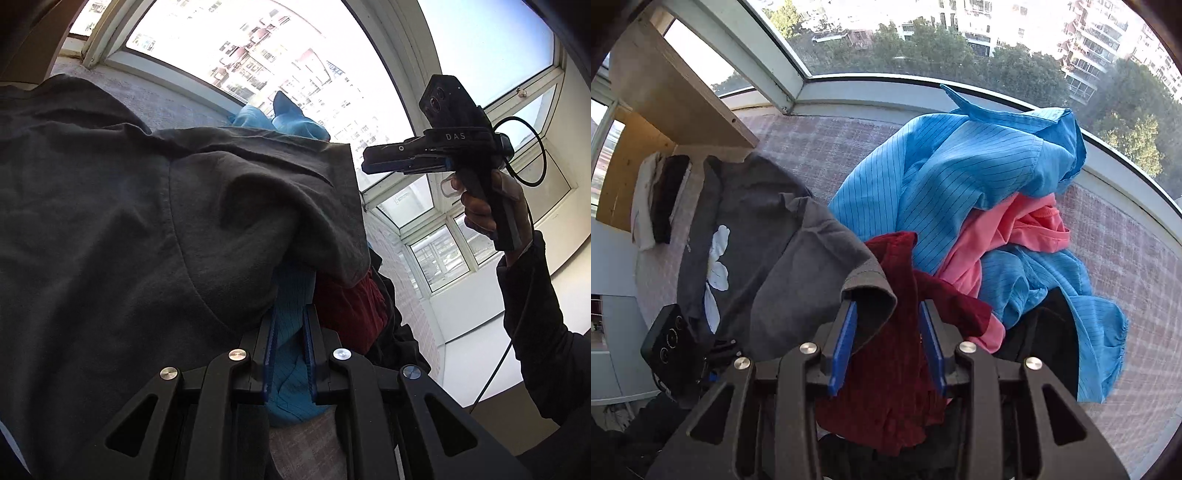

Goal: Fold clothes

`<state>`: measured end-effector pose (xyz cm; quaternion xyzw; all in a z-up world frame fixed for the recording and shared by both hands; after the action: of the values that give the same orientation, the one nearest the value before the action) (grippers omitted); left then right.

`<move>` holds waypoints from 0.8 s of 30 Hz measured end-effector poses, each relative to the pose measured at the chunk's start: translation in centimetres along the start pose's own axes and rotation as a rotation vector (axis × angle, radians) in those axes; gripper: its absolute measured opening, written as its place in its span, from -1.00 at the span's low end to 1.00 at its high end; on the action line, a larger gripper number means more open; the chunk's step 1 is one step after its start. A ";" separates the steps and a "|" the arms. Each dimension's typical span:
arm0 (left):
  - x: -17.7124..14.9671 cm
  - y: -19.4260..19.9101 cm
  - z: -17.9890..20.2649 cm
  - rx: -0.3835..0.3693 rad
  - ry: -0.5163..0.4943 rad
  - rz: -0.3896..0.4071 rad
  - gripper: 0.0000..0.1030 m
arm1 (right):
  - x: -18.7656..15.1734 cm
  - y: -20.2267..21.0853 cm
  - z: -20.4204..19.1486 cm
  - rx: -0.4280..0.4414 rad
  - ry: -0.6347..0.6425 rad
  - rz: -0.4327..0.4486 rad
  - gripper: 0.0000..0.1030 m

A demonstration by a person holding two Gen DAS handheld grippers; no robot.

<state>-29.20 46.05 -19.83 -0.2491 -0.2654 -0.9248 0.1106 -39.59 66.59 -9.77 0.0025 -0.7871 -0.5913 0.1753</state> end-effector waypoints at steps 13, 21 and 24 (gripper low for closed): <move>0.1 2.8 1.2 0.105 -0.108 0.061 -0.78 | -0.1 -1.7 -3.7 0.055 -0.062 0.023 -0.33; -0.3 5.5 0.7 0.120 -0.107 0.093 -0.78 | 1.0 -1.8 -2.0 0.168 -0.146 0.101 -0.94; -0.8 3.6 0.2 0.130 -0.109 0.035 -0.78 | 1.7 -0.7 0.0 0.330 -0.300 0.161 -0.95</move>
<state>-27.21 43.22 -18.58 -0.2961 -0.3263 -0.8885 0.1283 -41.30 66.00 -9.97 -0.1198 -0.8880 -0.4326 0.1003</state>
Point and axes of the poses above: each gripper's, at about its wrist camera, not at the fingertips, and y roughly against the way its jaws point, z to its right, x to its top, the point moved 1 cm from there along -y, roughly the way its jaws point, and after that the axes turned 7 degrees about z, right-handed, at the moved point
